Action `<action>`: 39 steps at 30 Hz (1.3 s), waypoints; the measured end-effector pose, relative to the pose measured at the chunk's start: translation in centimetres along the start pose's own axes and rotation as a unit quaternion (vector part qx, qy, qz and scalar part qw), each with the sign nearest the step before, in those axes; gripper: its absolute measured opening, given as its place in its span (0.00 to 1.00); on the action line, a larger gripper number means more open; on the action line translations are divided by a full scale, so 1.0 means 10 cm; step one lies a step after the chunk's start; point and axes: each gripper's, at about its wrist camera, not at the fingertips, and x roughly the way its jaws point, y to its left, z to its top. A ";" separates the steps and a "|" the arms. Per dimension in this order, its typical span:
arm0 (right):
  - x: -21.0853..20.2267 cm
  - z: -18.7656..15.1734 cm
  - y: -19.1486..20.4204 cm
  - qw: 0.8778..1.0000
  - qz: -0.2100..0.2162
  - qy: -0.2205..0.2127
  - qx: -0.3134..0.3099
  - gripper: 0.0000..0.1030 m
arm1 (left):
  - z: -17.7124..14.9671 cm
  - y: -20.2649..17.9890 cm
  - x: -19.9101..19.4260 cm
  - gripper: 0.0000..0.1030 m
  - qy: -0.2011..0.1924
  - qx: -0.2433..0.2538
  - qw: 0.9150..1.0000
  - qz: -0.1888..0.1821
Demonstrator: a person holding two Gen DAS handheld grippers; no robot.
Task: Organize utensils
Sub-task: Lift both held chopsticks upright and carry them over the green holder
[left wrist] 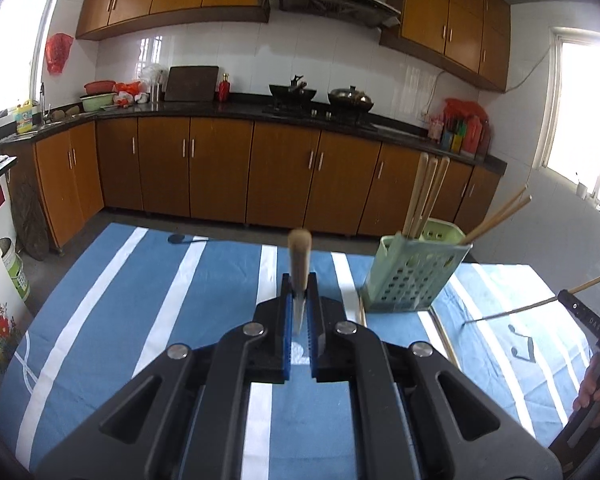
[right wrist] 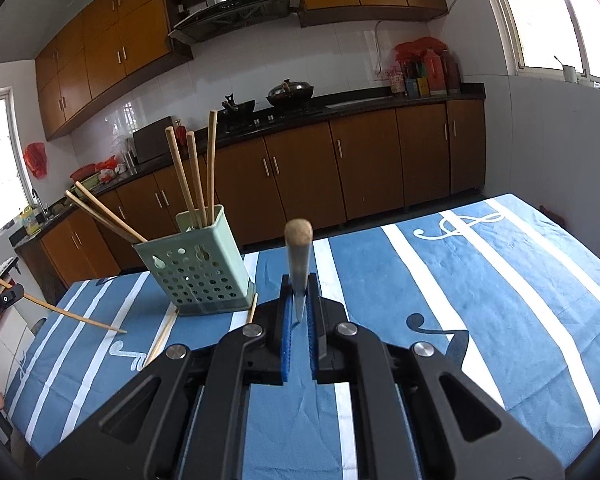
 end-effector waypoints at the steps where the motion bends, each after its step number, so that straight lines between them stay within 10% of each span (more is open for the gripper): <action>1: 0.00 0.01 0.00 1.000 0.001 -0.001 0.000 0.07 | 0.03 -0.01 -0.01 0.07 -0.004 0.001 1.000 0.001; 23: -0.48 0.88 0.77 0.984 0.123 -0.121 -0.039 0.07 | 0.77 -0.84 -0.54 0.07 -0.073 0.036 0.988 -0.131; 30: -0.19 1.03 0.99 0.984 0.103 -0.138 -0.056 0.07 | 1.04 -1.22 -0.43 0.07 -0.127 0.035 0.985 -0.108; 39: 0.36 0.96 1.04 0.992 0.083 -0.083 -0.056 0.07 | 0.97 -1.24 0.33 0.07 -0.083 0.015 0.993 -0.082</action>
